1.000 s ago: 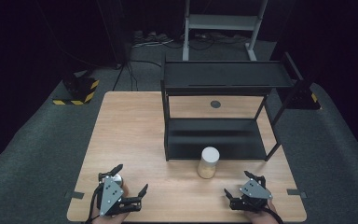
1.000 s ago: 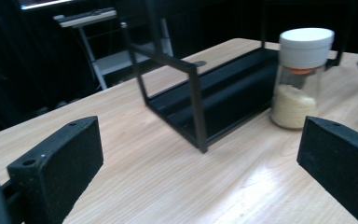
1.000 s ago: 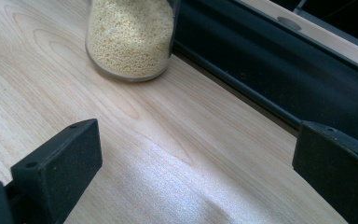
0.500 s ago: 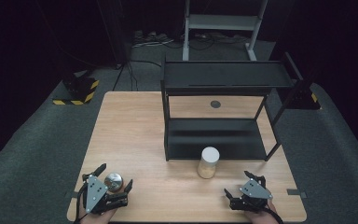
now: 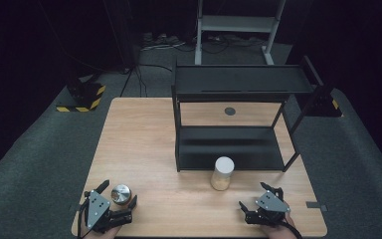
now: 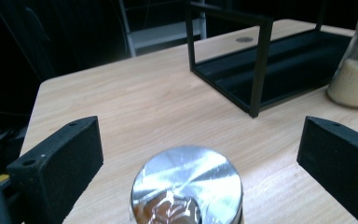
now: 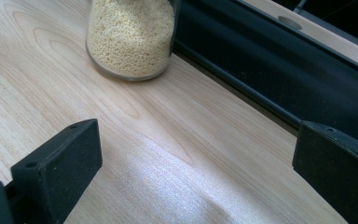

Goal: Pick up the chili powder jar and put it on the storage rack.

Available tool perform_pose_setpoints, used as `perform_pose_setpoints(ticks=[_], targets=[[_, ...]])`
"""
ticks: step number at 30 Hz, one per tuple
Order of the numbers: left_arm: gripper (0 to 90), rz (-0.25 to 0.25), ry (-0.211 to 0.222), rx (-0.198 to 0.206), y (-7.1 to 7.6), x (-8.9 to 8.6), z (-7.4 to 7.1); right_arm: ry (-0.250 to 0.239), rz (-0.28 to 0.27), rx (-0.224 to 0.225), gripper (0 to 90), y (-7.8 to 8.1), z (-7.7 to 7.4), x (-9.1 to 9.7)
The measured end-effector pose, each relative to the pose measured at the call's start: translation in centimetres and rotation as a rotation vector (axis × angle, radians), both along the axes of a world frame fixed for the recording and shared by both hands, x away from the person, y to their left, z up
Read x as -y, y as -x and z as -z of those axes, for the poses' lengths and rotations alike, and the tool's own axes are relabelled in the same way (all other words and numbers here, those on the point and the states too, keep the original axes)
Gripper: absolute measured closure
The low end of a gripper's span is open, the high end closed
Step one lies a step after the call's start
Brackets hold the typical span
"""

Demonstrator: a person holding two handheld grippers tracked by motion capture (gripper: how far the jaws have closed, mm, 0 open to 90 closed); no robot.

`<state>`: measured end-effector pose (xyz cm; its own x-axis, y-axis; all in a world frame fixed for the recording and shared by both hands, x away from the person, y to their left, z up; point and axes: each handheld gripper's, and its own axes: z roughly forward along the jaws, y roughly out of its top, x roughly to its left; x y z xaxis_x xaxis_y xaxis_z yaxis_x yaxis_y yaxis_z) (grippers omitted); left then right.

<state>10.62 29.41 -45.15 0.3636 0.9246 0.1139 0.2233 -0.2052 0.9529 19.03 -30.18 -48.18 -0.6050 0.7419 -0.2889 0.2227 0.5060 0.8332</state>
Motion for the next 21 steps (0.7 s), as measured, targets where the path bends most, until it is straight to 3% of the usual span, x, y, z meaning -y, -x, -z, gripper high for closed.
perform_pose_setpoints(ticks=[11, 18, 21], targets=[[0.4, -0.005, 0.017, -0.035, -0.4, -0.1, 0.7, 0.002, -0.002, 0.000, 0.4, 0.0, 0.0, 0.0], [0.3, -0.005, 0.080, -0.063, -0.8, -1.1, 1.5, 0.006, -0.003, 0.000, 0.4, 0.0, 0.0, -0.1], [0.3, -0.009, 0.089, -0.066, -0.8, -1.2, 1.6, 0.004, -0.002, -0.001, 0.4, 0.0, 0.0, -0.1]])
